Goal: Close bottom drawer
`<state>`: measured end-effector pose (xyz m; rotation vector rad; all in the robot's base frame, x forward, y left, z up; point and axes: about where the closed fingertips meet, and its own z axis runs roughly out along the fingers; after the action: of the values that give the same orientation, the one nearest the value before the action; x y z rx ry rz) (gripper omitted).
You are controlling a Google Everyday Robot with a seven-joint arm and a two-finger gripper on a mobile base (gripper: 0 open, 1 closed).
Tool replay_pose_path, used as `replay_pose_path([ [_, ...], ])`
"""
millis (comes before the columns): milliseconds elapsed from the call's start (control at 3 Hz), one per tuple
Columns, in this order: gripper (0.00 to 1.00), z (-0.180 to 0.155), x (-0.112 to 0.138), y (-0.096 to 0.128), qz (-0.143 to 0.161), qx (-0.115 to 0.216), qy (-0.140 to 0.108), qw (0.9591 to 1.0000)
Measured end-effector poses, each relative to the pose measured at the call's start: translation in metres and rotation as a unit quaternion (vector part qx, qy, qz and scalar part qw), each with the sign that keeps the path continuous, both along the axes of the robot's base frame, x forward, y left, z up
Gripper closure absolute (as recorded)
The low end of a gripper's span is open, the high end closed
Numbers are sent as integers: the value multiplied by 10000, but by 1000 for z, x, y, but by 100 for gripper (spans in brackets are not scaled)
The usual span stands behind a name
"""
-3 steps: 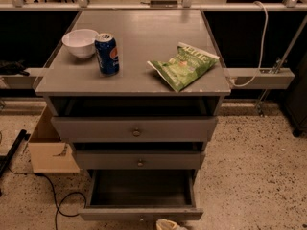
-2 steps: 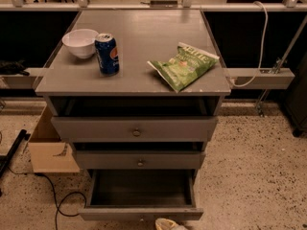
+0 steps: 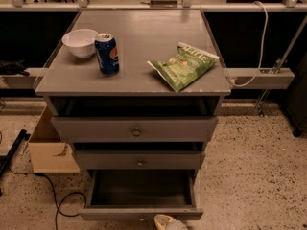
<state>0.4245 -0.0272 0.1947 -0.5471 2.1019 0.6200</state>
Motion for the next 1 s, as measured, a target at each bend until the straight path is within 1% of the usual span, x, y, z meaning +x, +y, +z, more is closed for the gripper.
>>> replay_pose_path([
  [333, 100, -13, 12, -2, -183, -151, 98, 9997],
  [667, 100, -15, 15, -4, -255, -186, 116, 9994],
  [1000, 100, -11, 33, 6, -506, -114, 130, 9986],
])
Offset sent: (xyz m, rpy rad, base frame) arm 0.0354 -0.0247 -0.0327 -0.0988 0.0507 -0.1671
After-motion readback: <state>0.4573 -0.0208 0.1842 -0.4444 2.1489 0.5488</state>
